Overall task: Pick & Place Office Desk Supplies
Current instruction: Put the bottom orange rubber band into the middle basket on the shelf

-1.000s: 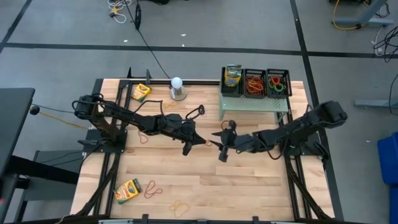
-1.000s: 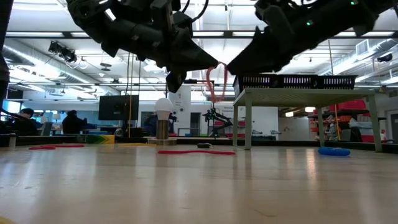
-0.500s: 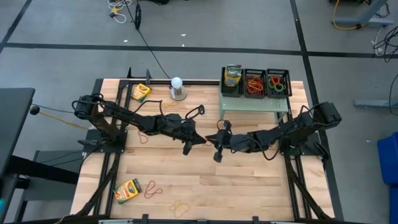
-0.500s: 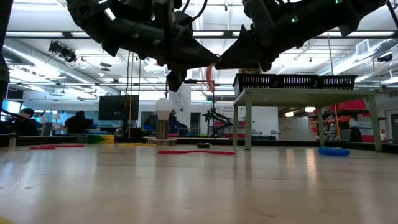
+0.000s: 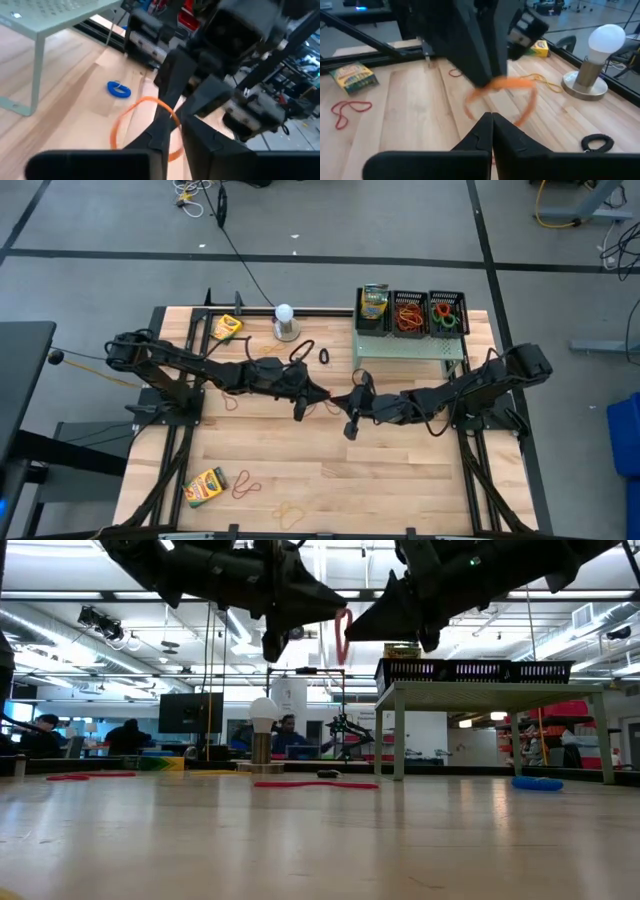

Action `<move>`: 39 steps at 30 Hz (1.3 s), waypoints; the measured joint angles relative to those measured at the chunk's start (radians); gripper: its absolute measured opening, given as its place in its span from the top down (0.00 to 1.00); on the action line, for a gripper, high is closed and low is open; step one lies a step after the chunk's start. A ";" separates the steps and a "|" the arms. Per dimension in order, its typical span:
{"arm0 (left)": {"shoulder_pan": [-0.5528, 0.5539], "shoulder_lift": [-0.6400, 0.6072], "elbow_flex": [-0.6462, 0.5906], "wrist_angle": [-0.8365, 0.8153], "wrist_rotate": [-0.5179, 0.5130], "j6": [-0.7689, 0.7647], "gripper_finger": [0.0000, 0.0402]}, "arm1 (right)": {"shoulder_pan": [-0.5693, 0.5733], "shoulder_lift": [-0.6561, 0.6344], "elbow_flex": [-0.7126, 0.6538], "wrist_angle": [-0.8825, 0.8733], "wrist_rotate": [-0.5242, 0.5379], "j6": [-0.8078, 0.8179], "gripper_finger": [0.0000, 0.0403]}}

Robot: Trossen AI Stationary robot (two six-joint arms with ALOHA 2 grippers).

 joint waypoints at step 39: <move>-0.007 -0.001 0.000 0.034 0.033 0.031 0.99 | -0.073 -0.137 0.000 0.007 0.006 -0.040 0.97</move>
